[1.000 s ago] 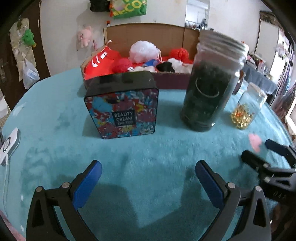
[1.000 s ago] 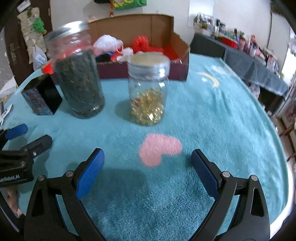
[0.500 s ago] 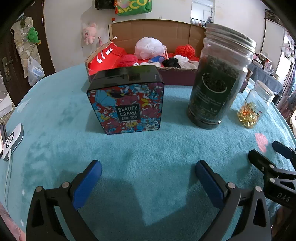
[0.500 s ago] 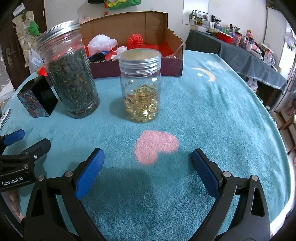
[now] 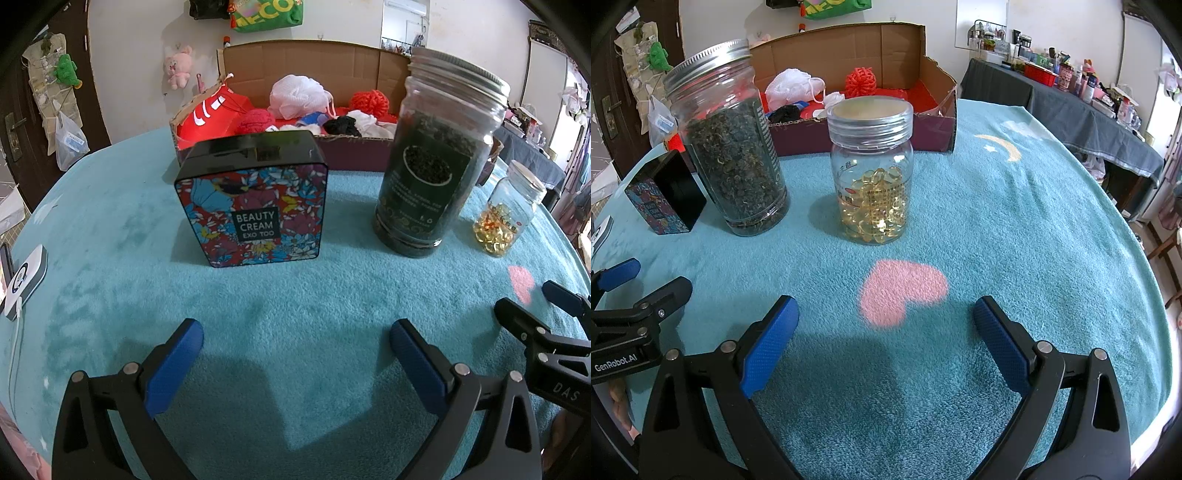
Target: Organize soft objects
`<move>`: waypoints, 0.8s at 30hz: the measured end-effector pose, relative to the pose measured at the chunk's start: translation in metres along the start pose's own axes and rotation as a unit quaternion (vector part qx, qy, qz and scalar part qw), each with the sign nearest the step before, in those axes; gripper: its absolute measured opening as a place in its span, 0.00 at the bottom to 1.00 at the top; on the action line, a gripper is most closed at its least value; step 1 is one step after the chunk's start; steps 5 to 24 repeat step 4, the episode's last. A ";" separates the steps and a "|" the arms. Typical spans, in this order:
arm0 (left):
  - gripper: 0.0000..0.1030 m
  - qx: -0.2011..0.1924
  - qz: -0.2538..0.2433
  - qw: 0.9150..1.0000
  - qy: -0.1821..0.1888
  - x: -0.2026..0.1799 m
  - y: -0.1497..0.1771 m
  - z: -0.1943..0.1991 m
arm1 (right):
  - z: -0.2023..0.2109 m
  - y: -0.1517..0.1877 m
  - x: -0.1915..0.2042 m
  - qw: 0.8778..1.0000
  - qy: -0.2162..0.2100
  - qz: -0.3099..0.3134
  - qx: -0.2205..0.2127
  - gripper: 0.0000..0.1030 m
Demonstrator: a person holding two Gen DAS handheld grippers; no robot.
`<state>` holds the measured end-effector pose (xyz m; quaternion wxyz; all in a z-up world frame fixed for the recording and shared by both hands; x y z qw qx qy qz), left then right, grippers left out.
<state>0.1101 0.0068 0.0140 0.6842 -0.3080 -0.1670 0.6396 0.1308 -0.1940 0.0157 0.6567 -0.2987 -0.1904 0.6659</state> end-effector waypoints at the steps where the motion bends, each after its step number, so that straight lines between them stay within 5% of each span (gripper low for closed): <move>1: 1.00 0.000 0.000 1.000 0.000 0.000 0.000 0.000 | 0.000 0.000 0.000 1.000 0.000 0.000 0.000 0.95; 24: 1.00 0.000 0.000 1.000 0.000 0.000 0.000 0.000 | 0.000 0.000 0.000 1.000 0.000 0.000 0.000 0.95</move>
Point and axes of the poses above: each gripper's, at about its wrist camera, not at the fingertips, and z roughly against the way its jaws point, x to its left, y to its underside, the point moved 1 cm from there along -z, roughly the way its jaws point, and after that the axes turned 13 degrees about y, right-handed, at the moved point
